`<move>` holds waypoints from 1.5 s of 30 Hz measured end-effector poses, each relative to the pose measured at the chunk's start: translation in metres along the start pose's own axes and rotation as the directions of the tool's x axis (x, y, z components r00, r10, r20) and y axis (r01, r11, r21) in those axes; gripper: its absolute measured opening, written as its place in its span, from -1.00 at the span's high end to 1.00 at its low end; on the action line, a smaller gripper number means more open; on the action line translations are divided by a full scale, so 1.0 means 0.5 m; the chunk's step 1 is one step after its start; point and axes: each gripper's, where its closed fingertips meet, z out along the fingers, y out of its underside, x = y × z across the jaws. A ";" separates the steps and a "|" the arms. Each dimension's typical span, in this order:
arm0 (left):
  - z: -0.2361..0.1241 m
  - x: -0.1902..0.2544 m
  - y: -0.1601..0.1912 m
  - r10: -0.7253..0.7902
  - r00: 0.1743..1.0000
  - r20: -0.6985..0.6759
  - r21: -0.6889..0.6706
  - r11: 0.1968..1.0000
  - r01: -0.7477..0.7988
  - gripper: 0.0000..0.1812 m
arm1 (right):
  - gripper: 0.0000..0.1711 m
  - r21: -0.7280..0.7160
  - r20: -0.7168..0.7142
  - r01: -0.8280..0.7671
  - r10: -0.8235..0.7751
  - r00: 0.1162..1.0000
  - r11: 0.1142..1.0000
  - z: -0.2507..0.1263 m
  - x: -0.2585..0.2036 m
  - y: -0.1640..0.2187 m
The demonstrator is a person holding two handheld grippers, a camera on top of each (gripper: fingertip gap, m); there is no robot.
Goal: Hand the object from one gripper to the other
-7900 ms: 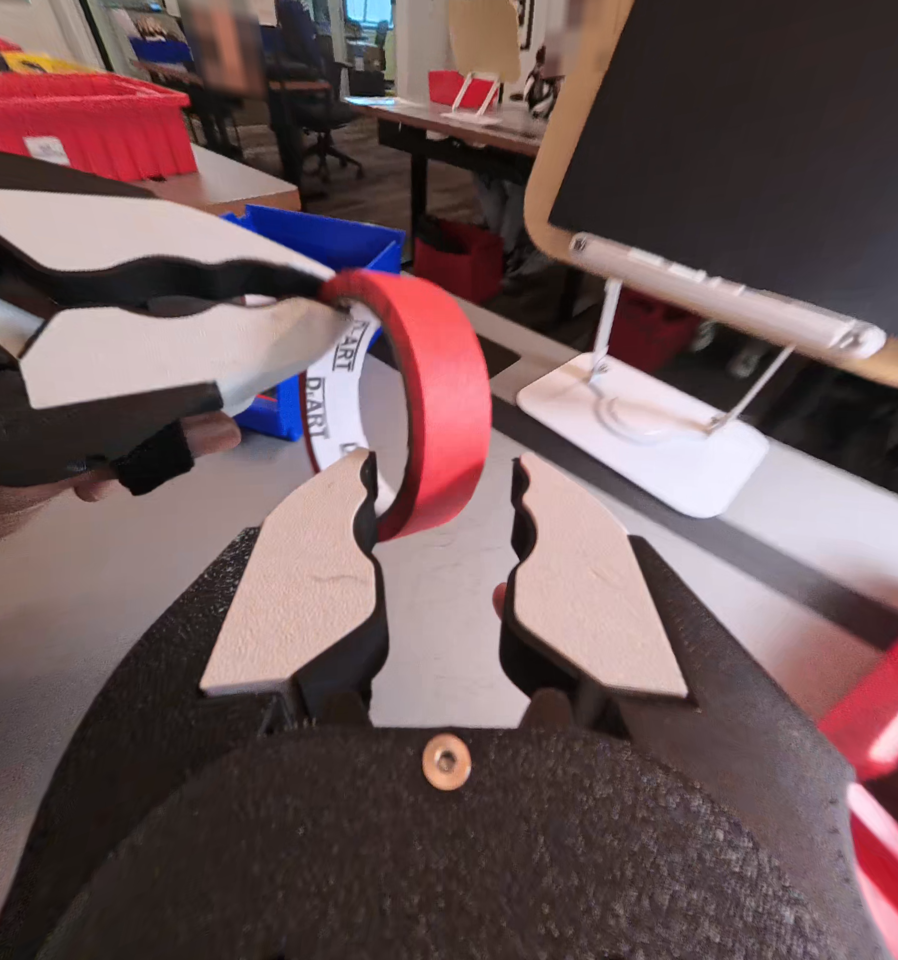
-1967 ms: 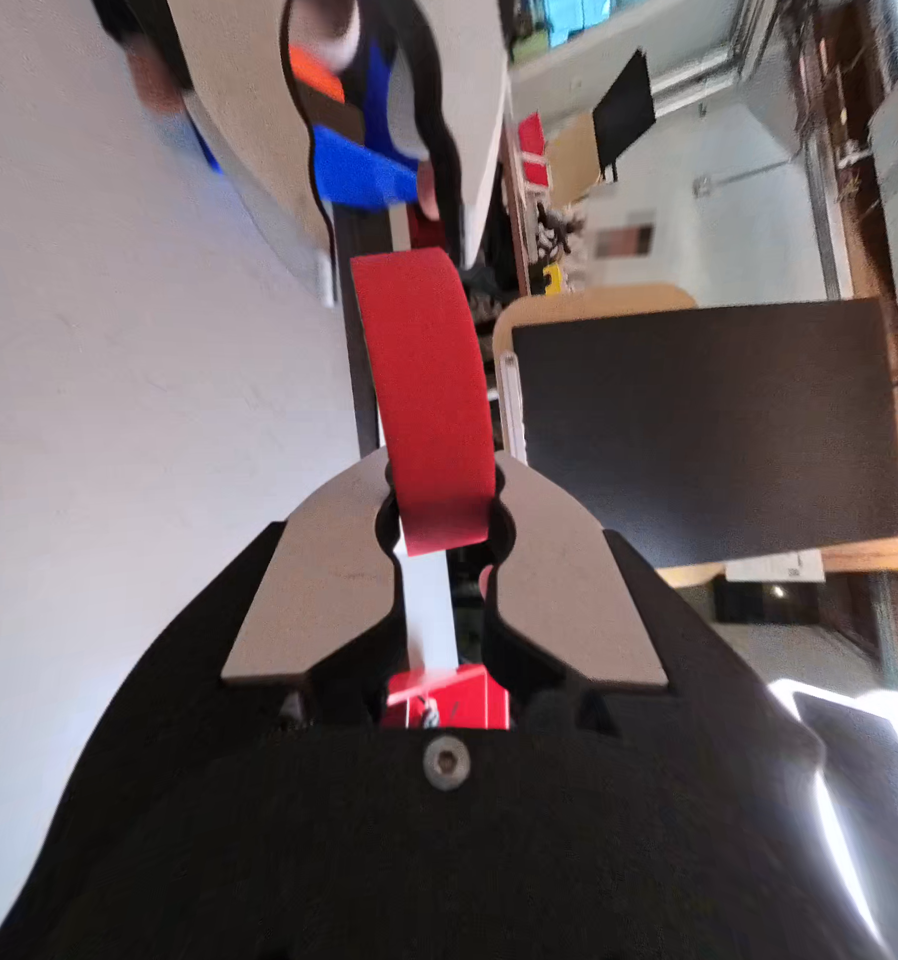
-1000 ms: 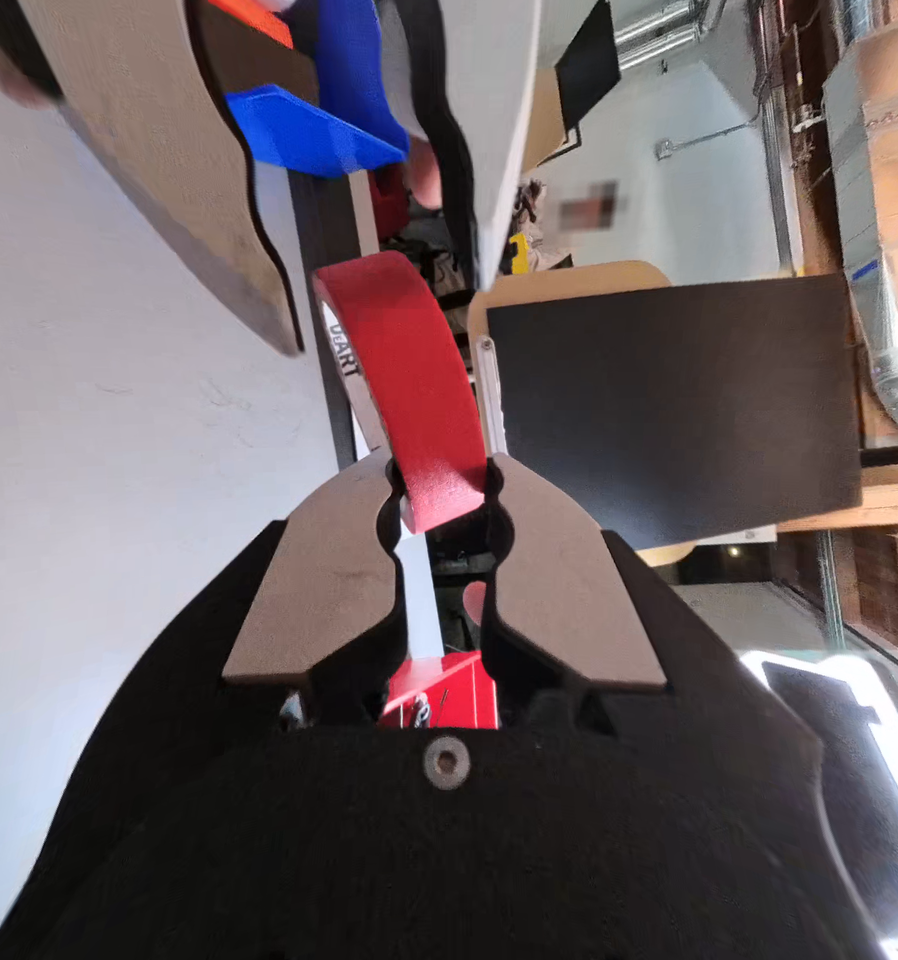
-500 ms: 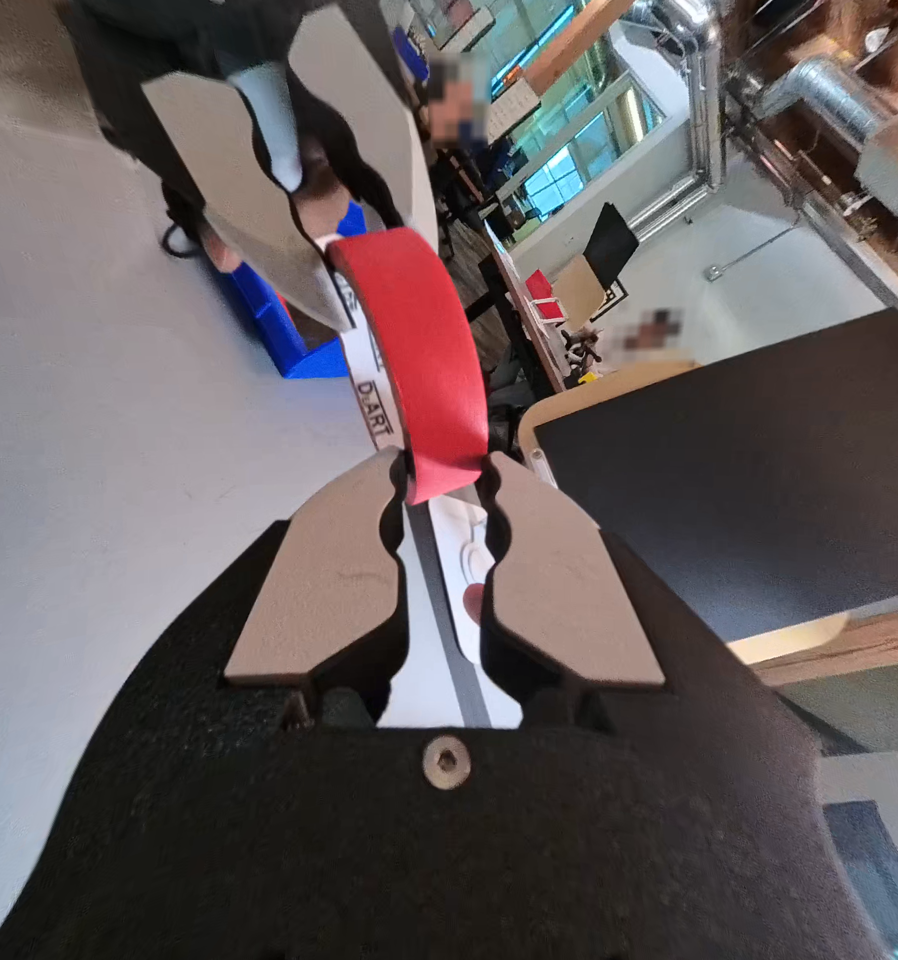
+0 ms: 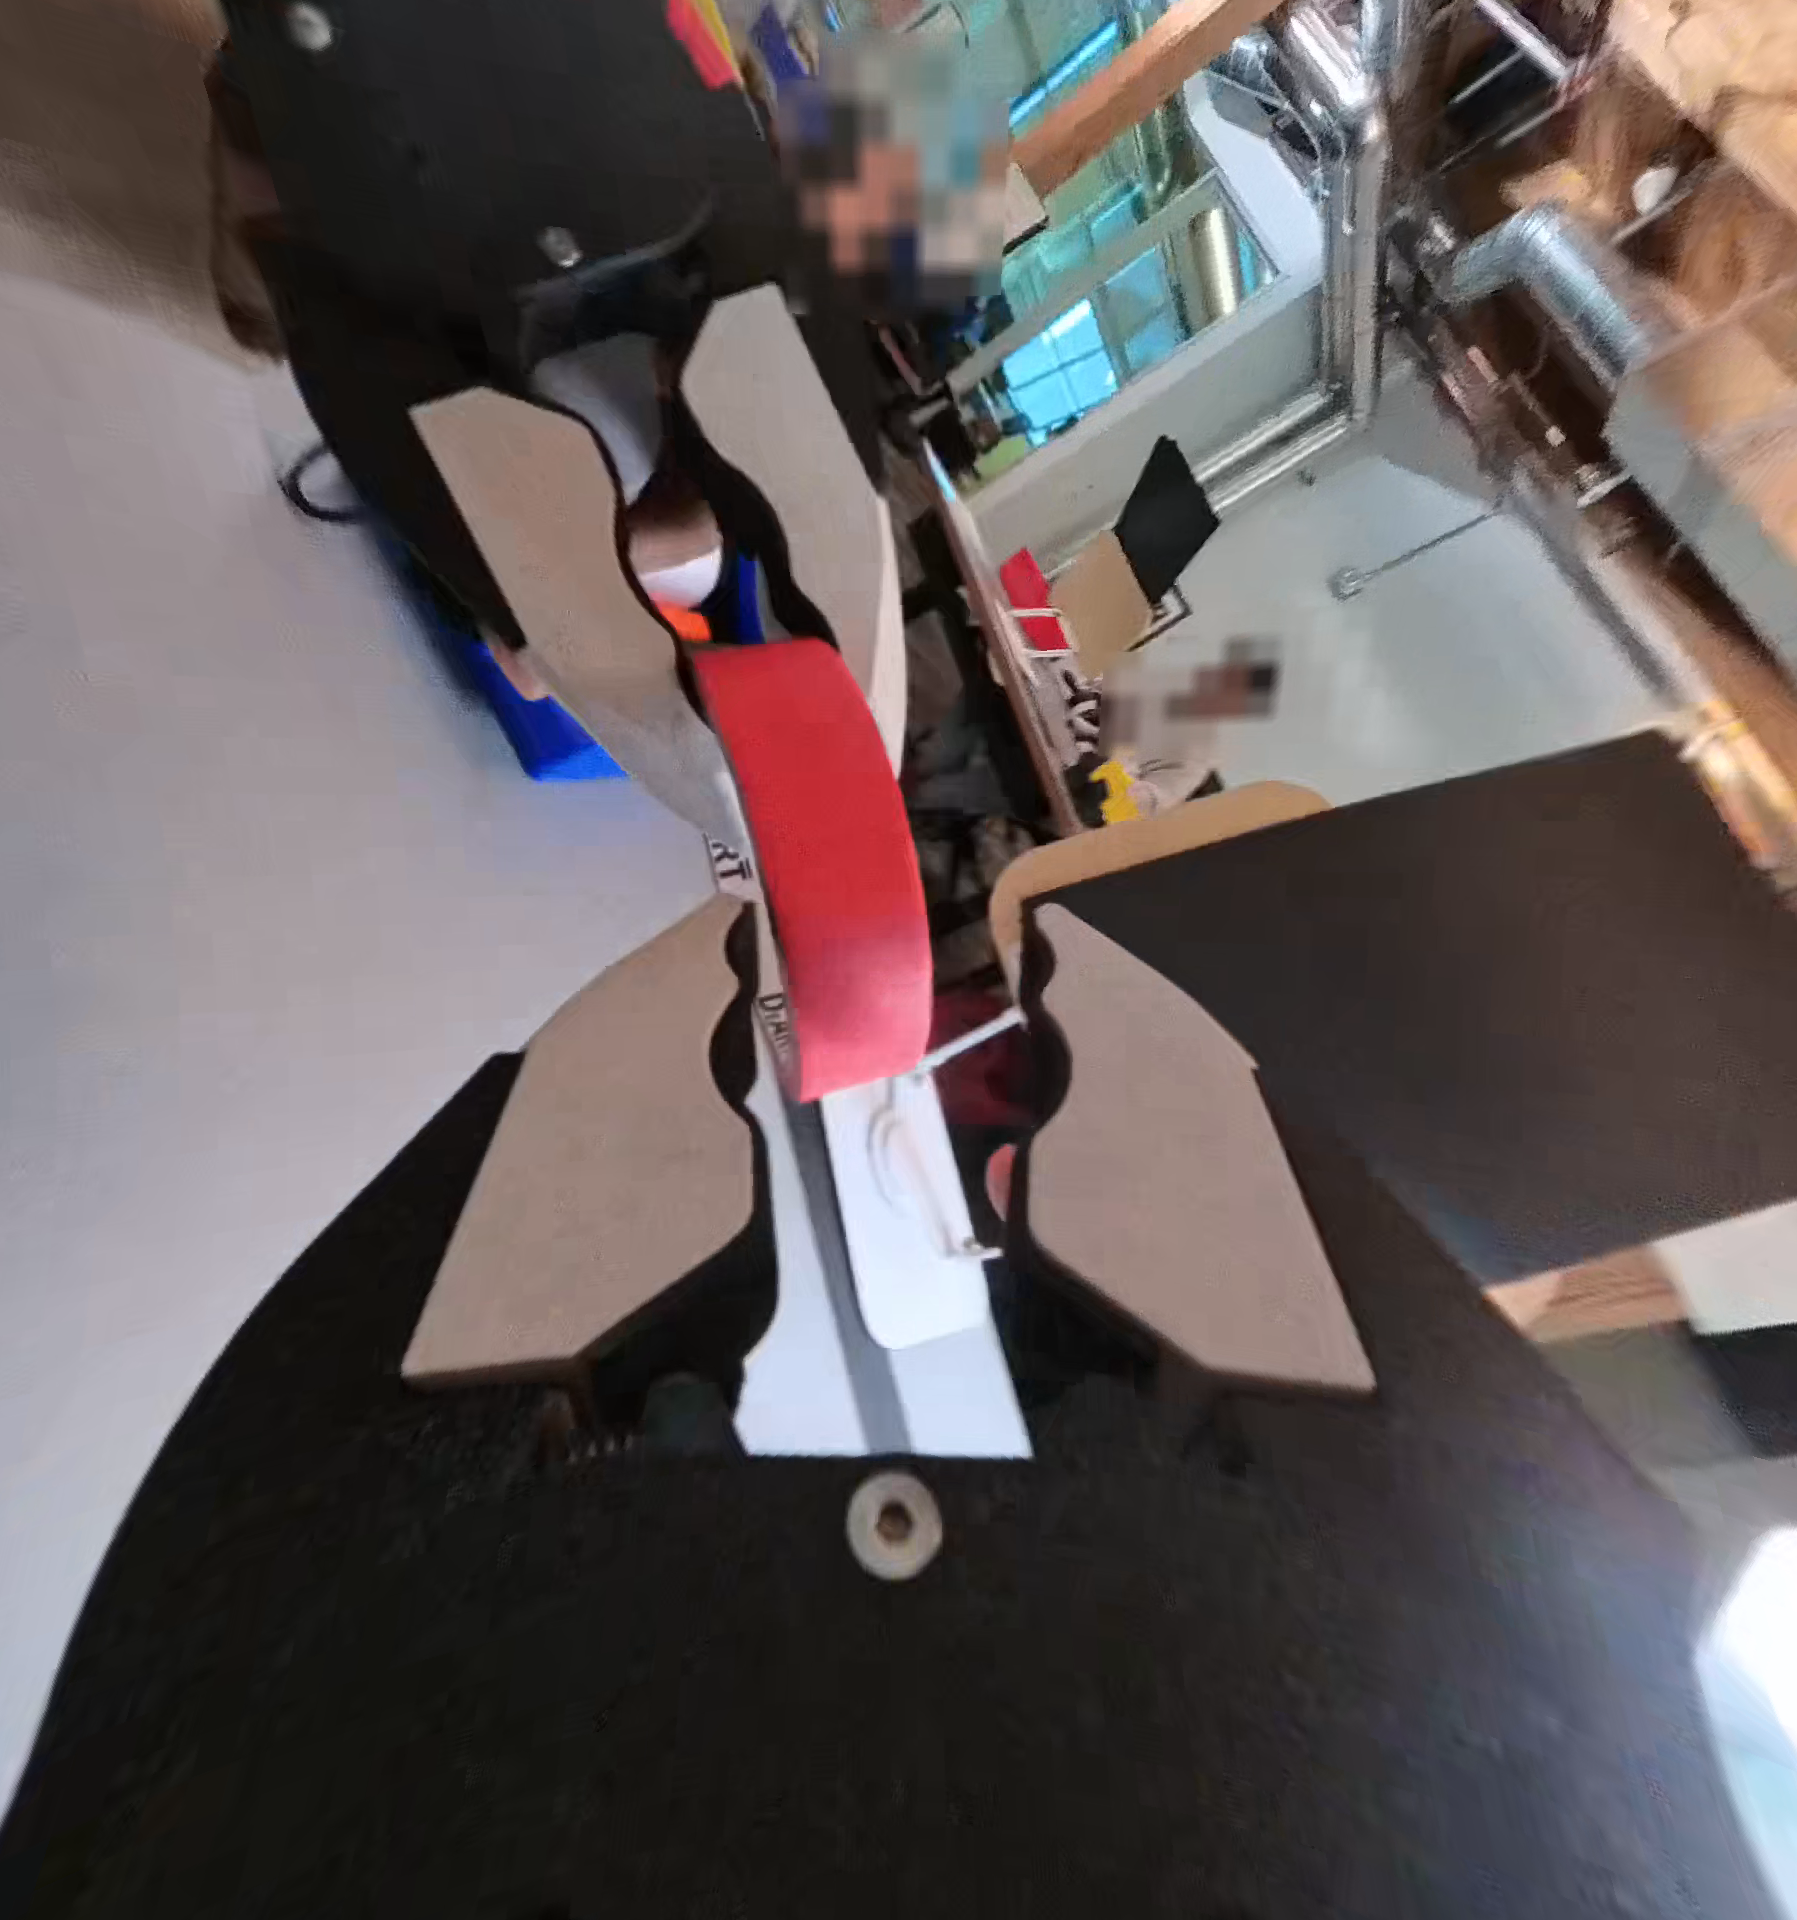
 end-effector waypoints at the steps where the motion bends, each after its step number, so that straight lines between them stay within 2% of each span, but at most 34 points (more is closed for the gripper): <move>1: -0.005 0.000 -0.010 0.015 1.000 -0.005 0.023 1.000 -0.015 0.70 | 0.29 0.014 0.051 -0.087 0.086 0.995 0.996 -0.008 0.002 0.006; 2: -0.009 0.000 -0.023 0.019 1.000 -0.005 0.053 0.998 -0.019 0.70 | 0.26 0.037 0.116 -0.151 0.146 0.982 0.988 -0.016 -0.007 0.009; 3: -0.012 -0.002 -0.036 0.016 1.000 0.001 0.085 0.996 -0.016 0.71 | 0.33 0.064 0.178 -0.185 0.171 0.969 0.981 -0.021 -0.021 0.007; 4: -0.014 -0.001 -0.046 0.010 1.000 -0.003 0.108 0.994 -0.009 0.70 | 0.44 0.076 0.215 -0.194 0.173 0.961 0.978 -0.020 -0.035 0.007; 5: -0.014 0.001 -0.045 -0.001 1.000 -0.011 0.108 0.994 0.002 0.71 | 0.64 0.070 0.174 -0.165 0.151 0.973 0.984 -0.015 -0.028 0.013; 7: -0.007 0.001 -0.020 -0.064 0.998 -0.029 0.061 0.996 0.065 0.70 | 0.66 0.063 0.117 -0.099 0.091 0.989 0.993 -0.017 -0.014 0.011; 8: -0.002 0.001 -0.003 -0.102 0.994 -0.040 0.018 0.995 0.103 0.64 | 0.66 0.044 0.095 -0.085 0.080 0.992 0.995 -0.019 -0.006 0.008; 9: 0.000 0.000 0.008 -0.118 0.992 -0.038 -0.014 0.993 0.117 0.55 | 0.66 0.005 0.058 -0.043 0.043 0.997 0.999 -0.020 0.003 0.012; 12: 0.010 0.009 -0.002 -0.098 0.994 -0.038 -0.037 0.995 0.096 0.44 | 0.66 -0.161 -0.001 0.125 -0.127 0.992 0.979 -0.018 0.010 0.044; 14: 0.023 0.020 0.000 -0.040 0.999 -0.027 -0.084 0.996 0.037 0.52 | 0.66 -0.196 0.021 0.202 -0.202 0.979 0.959 0.000 -0.014 0.039; 15: 0.026 0.029 0.007 -0.001 0.999 -0.040 -0.110 0.994 -0.004 0.68 | 0.66 -0.192 0.037 0.240 -0.237 0.971 0.952 0.010 -0.030 0.030; 17: 0.023 0.025 0.013 0.052 0.998 -0.021 -0.103 0.993 -0.054 0.69 | 0.65 -0.181 0.003 0.275 -0.280 0.960 0.944 0.015 -0.029 0.014; 19: 0.010 0.015 -0.003 0.041 0.999 -0.020 -0.046 0.998 -0.042 0.70 | 0.61 -0.065 0.015 0.157 -0.157 0.988 0.985 0.001 -0.026 -0.013; 21: -0.005 0.005 -0.019 0.056 0.998 -0.011 0.006 0.998 -0.056 0.70 | 0.30 -0.048 0.072 0.004 -0.001 0.997 0.999 -0.013 -0.015 -0.002; 22: -0.010 0.005 -0.030 0.054 0.998 -0.015 0.037 0.998 -0.053 0.70 | 0.25 -0.046 0.118 -0.053 0.058 0.991 0.998 -0.016 -0.021 0.010; 23: -0.014 0.006 -0.041 0.048 0.999 -0.020 0.071 0.996 -0.046 0.70 | 0.29 -0.022 0.157 -0.085 0.088 0.984 0.996 -0.017 -0.030 0.016; 25: -0.015 0.006 -0.045 0.033 0.999 -0.025 0.084 0.996 -0.031 0.70 | 0.64 0.028 0.133 -0.070 0.066 0.989 0.997 -0.012 -0.028 0.017; 27: -0.010 0.000 -0.019 -0.026 0.999 -0.027 0.019 0.999 0.026 0.67 | 0.65 0.019 0.092 -0.033 0.032 0.995 0.999 -0.011 -0.016 0.014; 28: -0.009 -0.002 -0.008 -0.062 0.997 -0.035 -0.005 0.998 0.062 0.55 | 0.66 -0.010 0.067 -0.016 0.016 0.998 1.000 -0.012 -0.008 0.014; 31: -0.003 0.000 -0.013 -0.093 0.995 -0.037 -0.034 0.995 0.092 0.41 | 0.66 -0.190 -0.003 0.145 -0.148 0.989 0.971 -0.018 0.010 0.052; 33: 0.011 0.014 -0.021 -0.034 0.999 -0.030 -0.055 0.998 0.032 0.48 | 0.66 -0.231 0.006 0.192 -0.196 0.981 0.954 -0.007 -0.005 0.049; 35: 0.020 0.028 -0.006 0.052 0.998 -0.034 -0.107 0.993 -0.055 0.70 | 0.66 -0.214 0.023 0.227 -0.227 0.974 0.950 0.010 -0.032 0.025; 36: 0.019 0.026 -0.004 0.070 0.997 -0.027 -0.098 0.993 -0.072 0.71 | 0.65 -0.204 0.004 0.231 -0.235 0.972 0.951 0.014 -0.031 0.016; 38: 0.004 0.017 -0.020 0.016 0.999 -0.038 -0.018 1.000 -0.017 0.71 | 0.60 -0.135 -0.014 0.187 -0.190 0.982 0.973 0.005 -0.024 -0.005; 42: -0.032 -0.018 -0.056 -0.110 0.993 -0.036 0.156 0.981 0.115 0.71 | 0.36 0.027 0.047 -0.073 0.072 0.996 0.997 -0.035 0.007 -0.016; 44: -0.041 -0.021 -0.076 -0.177 0.982 -0.066 0.238 0.953 0.188 0.71 | 0.37 0.086 0.117 -0.191 0.180 0.977 0.978 -0.038 0.004 -0.003; 45: -0.040 -0.016 -0.081 -0.200 0.975 -0.093 0.254 0.942 0.218 0.71 | 0.47 0.122 0.145 -0.235 0.217 0.965 0.964 -0.035 -0.001 -0.005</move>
